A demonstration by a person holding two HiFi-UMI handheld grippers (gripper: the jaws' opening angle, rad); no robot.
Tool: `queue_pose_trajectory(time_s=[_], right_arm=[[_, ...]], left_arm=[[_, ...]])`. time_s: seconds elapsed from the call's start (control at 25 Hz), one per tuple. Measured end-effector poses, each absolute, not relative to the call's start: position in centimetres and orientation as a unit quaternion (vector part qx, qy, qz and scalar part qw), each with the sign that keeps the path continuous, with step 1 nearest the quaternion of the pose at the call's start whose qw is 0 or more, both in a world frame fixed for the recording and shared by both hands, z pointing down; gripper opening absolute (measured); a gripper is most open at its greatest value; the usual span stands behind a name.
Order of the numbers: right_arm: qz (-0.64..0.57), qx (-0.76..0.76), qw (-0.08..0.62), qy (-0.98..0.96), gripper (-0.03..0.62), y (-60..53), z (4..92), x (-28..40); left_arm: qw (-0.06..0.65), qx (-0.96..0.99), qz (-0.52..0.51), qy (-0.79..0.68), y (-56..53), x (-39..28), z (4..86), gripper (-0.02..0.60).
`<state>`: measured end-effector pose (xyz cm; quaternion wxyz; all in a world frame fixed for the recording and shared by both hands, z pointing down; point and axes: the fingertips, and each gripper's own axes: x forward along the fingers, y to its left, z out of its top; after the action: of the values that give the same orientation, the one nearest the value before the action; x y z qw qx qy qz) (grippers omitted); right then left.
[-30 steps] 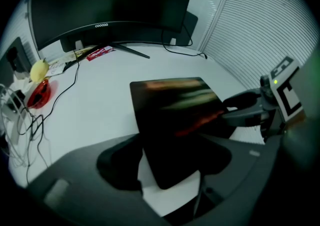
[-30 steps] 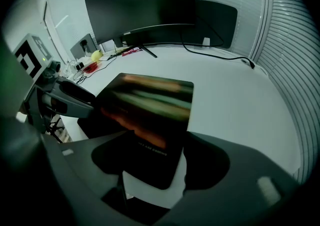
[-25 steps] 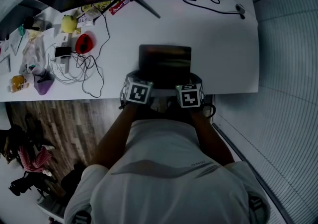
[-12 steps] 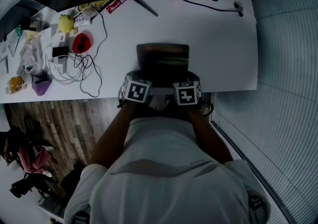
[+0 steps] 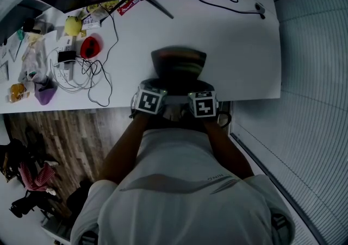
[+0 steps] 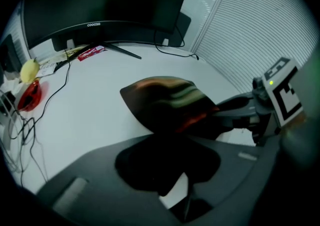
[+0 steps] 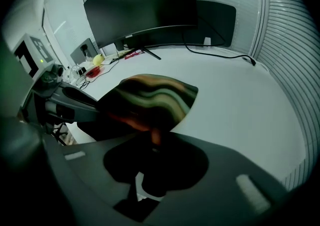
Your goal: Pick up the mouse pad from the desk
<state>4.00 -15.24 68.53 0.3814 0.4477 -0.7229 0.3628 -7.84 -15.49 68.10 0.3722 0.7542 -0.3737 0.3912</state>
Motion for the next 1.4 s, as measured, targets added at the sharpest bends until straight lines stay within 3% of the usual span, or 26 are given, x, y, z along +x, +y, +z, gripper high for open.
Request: queue_pose_trajectory(time_s=[0.52, 1.4], right_arm=[[0.3, 0.473, 0.277, -0.78, 0.06, -19.0, 61.1, 3.8], [0.044, 0.497, 0.033, -0.866, 0.064, -23.2, 27.8, 5.6]], left_arm=[[0.309, 0.817, 0.275, -0.401, -19.0, -7.3, 61.1, 0.075], [0.059, 0.88, 0.027, -0.47, -23.4, -6.6, 28.1, 0.086]])
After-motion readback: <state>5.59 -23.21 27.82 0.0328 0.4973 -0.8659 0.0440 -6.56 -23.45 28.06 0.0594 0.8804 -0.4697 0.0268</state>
